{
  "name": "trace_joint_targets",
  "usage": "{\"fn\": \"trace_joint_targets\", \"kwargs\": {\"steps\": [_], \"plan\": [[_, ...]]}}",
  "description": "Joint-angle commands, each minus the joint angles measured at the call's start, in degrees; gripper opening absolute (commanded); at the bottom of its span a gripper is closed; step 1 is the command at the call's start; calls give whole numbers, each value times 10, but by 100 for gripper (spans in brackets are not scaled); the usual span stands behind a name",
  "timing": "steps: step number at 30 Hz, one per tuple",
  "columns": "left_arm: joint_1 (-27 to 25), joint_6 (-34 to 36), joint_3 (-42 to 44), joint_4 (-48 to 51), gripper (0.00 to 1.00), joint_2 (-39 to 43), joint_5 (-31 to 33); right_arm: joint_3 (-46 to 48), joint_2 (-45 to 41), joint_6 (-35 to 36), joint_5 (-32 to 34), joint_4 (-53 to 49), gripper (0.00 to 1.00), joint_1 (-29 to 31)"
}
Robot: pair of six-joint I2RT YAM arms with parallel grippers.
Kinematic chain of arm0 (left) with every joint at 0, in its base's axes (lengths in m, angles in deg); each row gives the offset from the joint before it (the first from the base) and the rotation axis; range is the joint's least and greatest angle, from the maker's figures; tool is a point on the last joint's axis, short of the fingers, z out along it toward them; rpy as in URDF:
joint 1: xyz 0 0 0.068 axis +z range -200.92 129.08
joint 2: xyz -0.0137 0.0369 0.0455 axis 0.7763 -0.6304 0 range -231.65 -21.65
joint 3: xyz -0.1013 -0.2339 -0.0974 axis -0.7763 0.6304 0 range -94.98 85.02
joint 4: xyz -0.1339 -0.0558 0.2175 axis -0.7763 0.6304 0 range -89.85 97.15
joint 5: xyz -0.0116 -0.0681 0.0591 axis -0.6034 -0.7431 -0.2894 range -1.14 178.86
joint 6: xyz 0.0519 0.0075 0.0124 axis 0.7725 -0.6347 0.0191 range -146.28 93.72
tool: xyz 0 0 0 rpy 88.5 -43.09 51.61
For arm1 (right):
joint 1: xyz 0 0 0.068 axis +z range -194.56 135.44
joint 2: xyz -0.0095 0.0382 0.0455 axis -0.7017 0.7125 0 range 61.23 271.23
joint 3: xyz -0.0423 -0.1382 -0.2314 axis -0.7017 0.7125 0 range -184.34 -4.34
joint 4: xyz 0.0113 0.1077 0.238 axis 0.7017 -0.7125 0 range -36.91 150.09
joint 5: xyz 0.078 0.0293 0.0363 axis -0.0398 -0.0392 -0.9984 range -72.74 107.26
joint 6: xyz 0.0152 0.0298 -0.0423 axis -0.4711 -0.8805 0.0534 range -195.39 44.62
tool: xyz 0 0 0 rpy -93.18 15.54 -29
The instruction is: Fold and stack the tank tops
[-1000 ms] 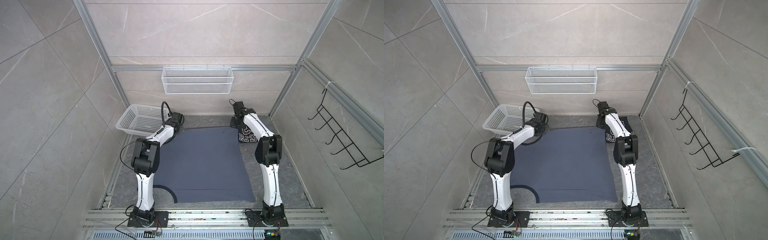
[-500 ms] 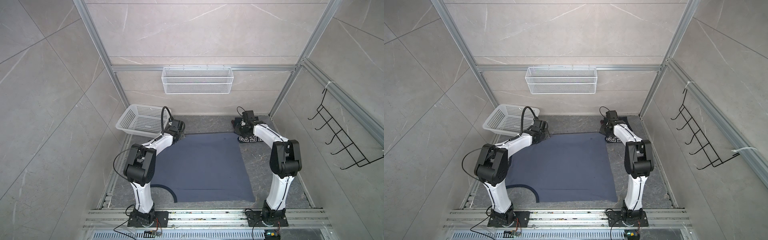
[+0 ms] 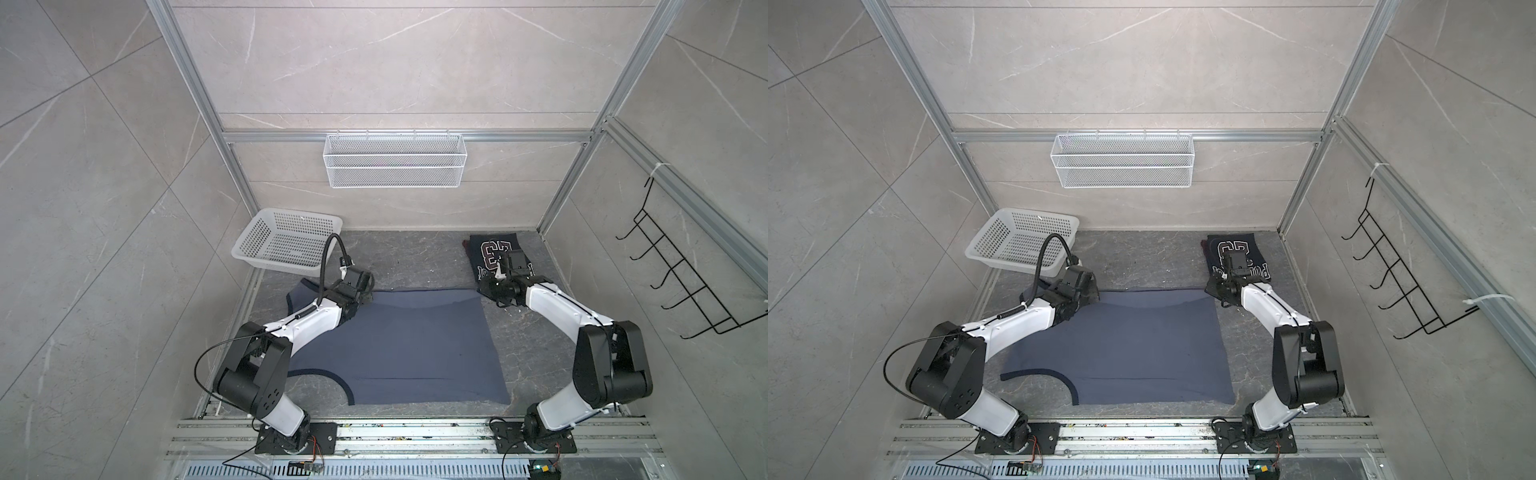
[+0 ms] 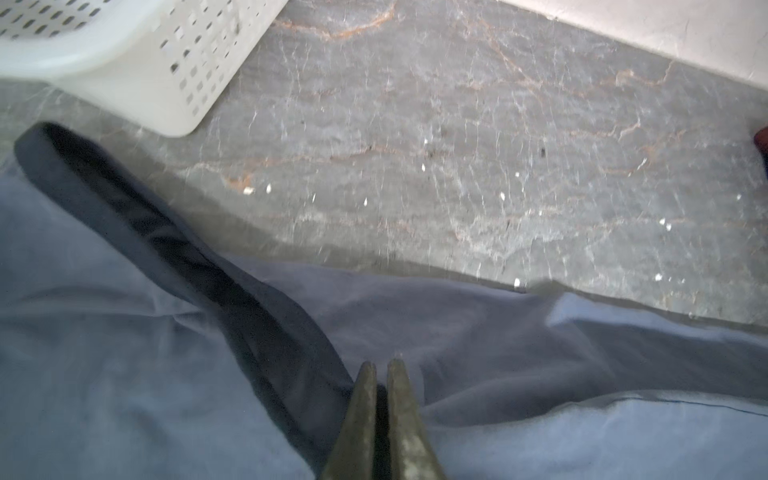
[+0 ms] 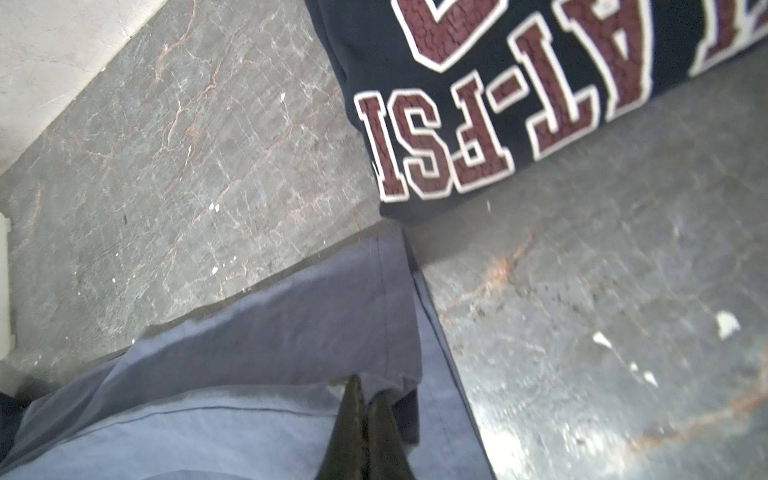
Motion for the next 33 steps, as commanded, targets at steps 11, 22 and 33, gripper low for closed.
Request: {"fn": "trace_joint_targets", "kwargs": {"steps": [11,22,33], "plan": [[-23,-110,137,-32,11,83,43,152,-97,-47,11,46,1,-1],[-39,-159,194,10,47,152,14,159,-130,-39,46,-5,53,0],[27,-64,14,165,71,138,22,72,-102,-16,12,-40,60,61]]}}
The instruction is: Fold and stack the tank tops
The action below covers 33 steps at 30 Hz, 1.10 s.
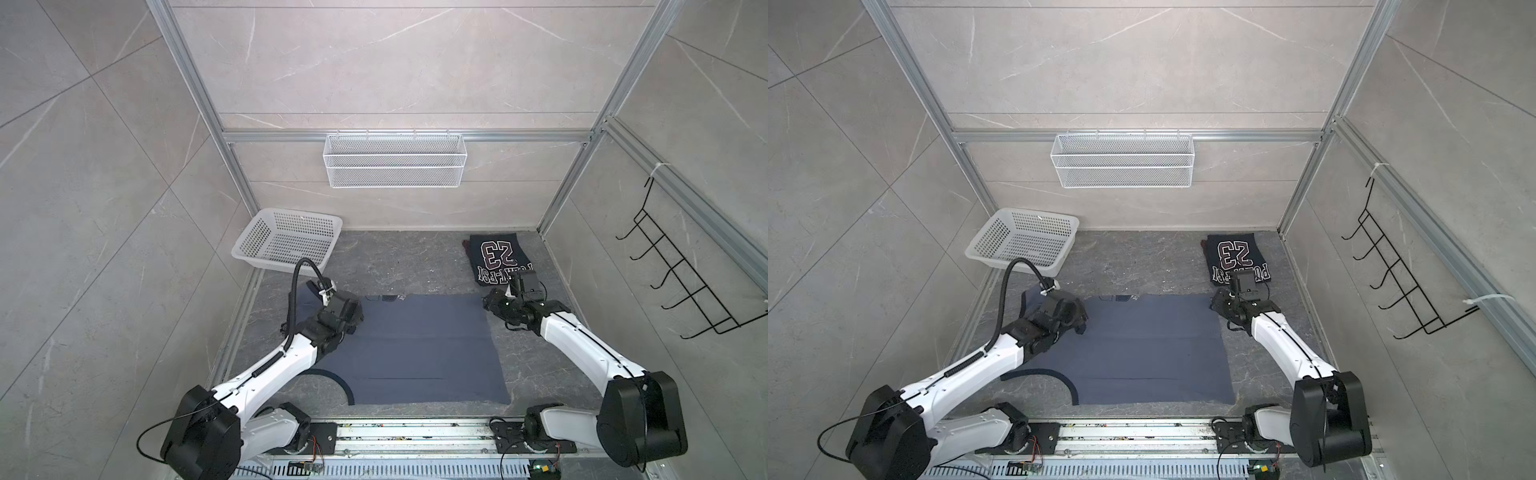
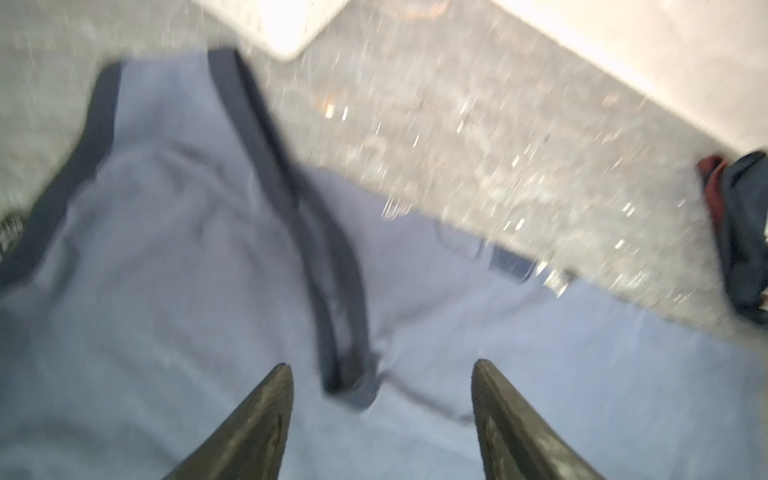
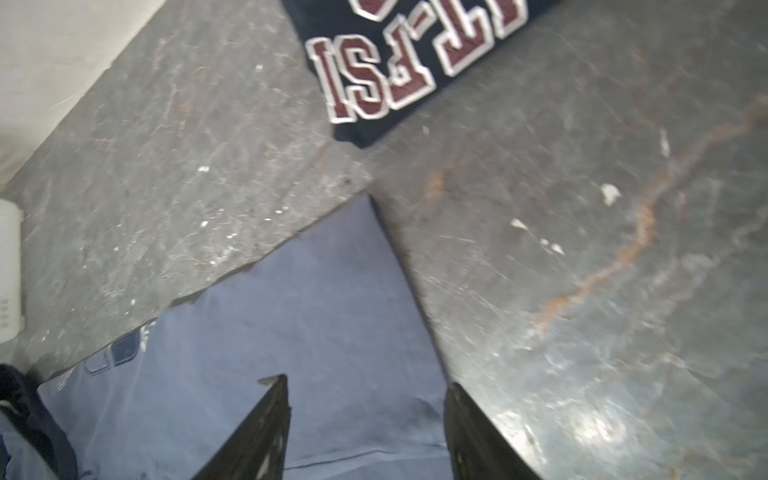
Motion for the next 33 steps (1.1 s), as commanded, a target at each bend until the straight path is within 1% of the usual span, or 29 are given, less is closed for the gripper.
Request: {"fn": "trace_joint_targets", "kwargs": {"steps": [1,3,6,8,10,12,17,21,25,33], "plan": [[48,39,-72,63,71,-70,-11,-28,50,13,-15,-20,60,38],[85,36,-112,82,72,-116,-30,-42,82,6,-16,-17,60,49],[122,36,-147,92,73,-165,-1,-54,116,5,-10,-18,60,50],[157,31,-163,94,73,-191,-6,-56,125,9,-5,-15,59,51],[184,35,-156,55,73,-200,-28,-58,135,13,-5,-15,60,49],[198,46,-149,14,73,-209,-42,-58,144,13,-5,-17,60,47],[201,63,-199,42,72,-272,-10,-45,143,9,-11,-8,60,43],[202,70,-210,34,69,-307,4,-37,129,11,-11,-7,60,42],[202,80,-228,31,63,-338,3,-32,119,12,-10,-9,59,41],[203,82,-246,38,47,-372,17,-26,107,14,-10,-12,59,36]]}}
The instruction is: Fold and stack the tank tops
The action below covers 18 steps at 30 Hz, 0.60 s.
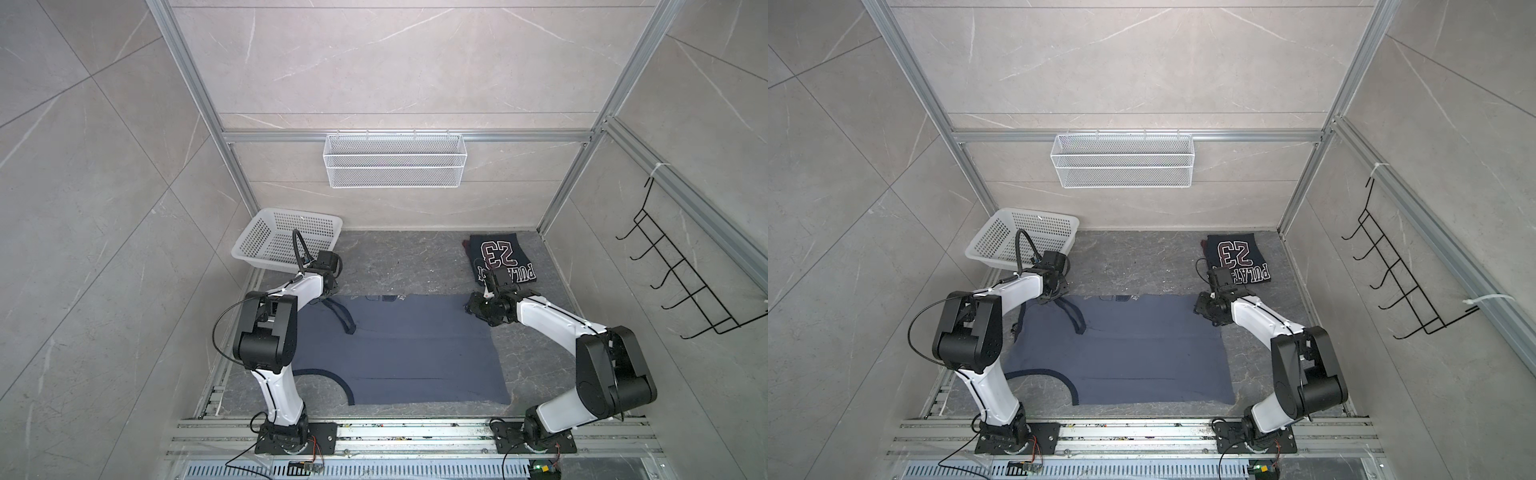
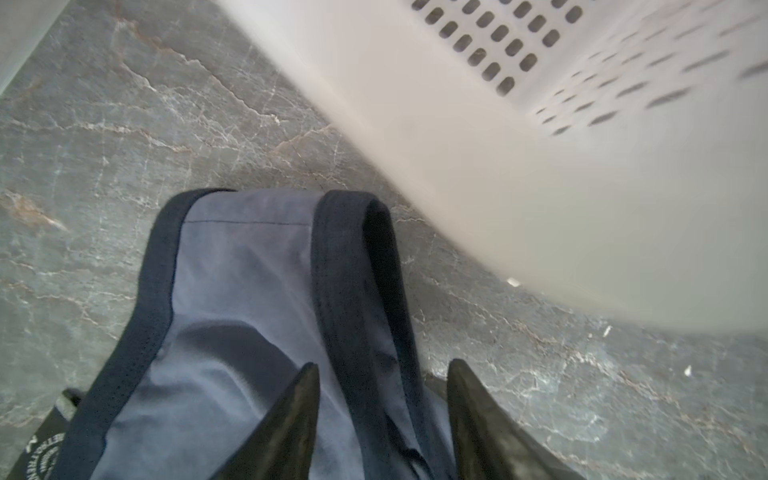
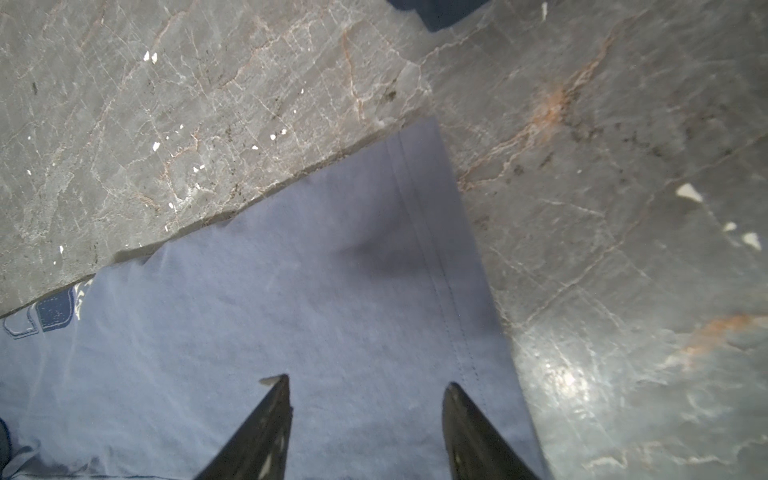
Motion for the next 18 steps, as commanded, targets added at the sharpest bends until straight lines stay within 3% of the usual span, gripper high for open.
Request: {"fn": "trace_joint_targets", "kwargs": {"steps": [1,9,18], "plan": [[1,11,-26,1,44,-10,26,9,-19,6,5,-10,59,-2],[6,-8,2,-10,22,11,36,19,-43,7,20,-26,59,-24],[16,-18,37,-26,13,40,26,27,-60,9,22,-34,60,-38]]}}
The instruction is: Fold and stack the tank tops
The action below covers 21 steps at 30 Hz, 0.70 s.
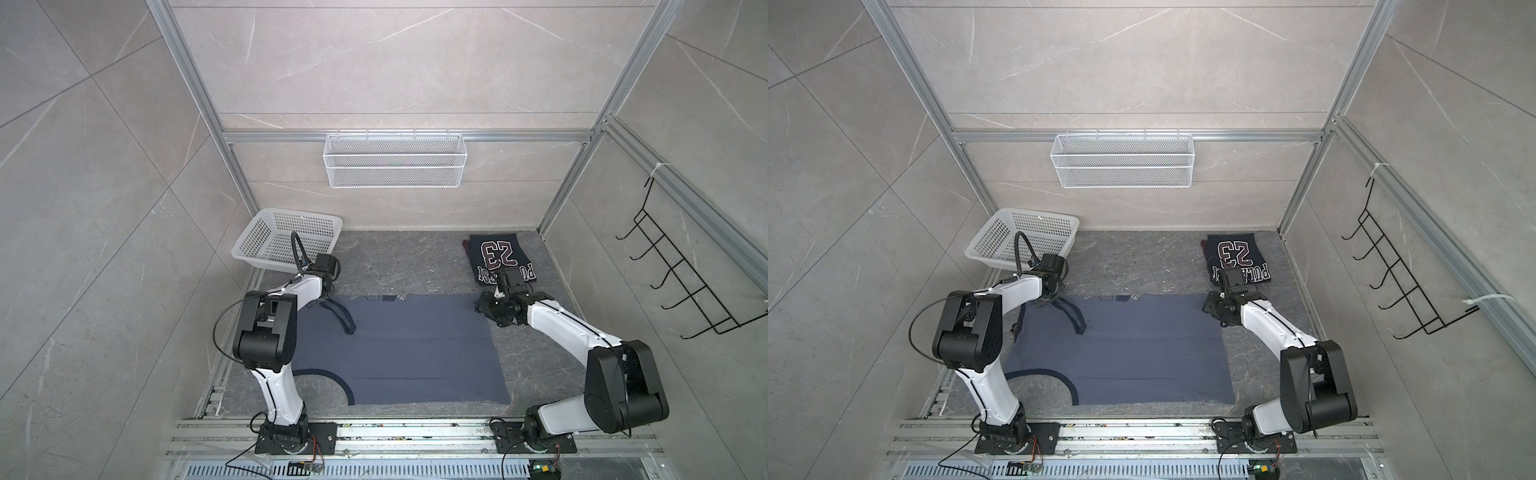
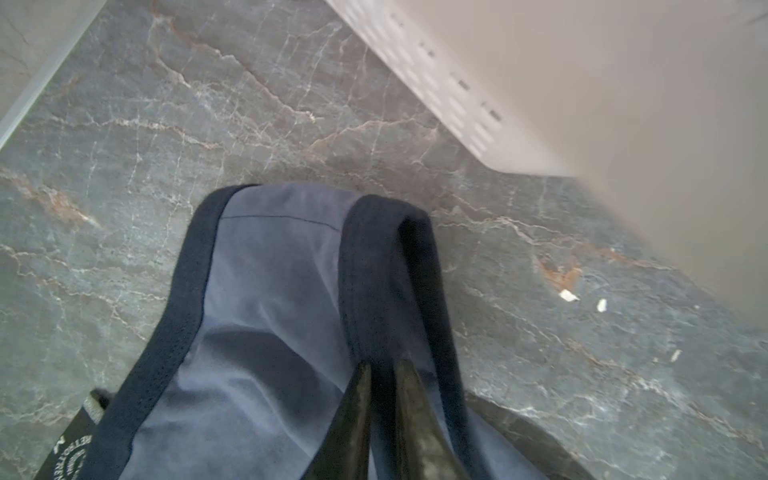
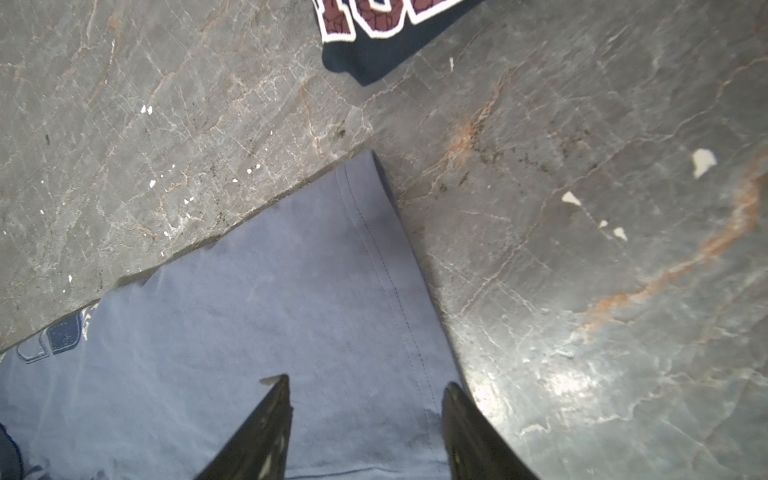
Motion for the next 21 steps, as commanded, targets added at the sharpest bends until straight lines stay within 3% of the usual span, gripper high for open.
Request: {"fn": "trace_joint_targets", "kwargs": {"steps": [1,7,15,21], "plan": [[4,-15,17,-17,12,46,6,12,-12,10,11,-18,59,-4],[6,-45,110,-64,4,150,36,10,-7,10,10,-20,59,-7],[8,-167,300,-109,3,306,32,8,-9,11,11,-24,59,-13],[13,-211,384,-80,23,406,3,8,-7,11,8,-25,60,-15]]}}
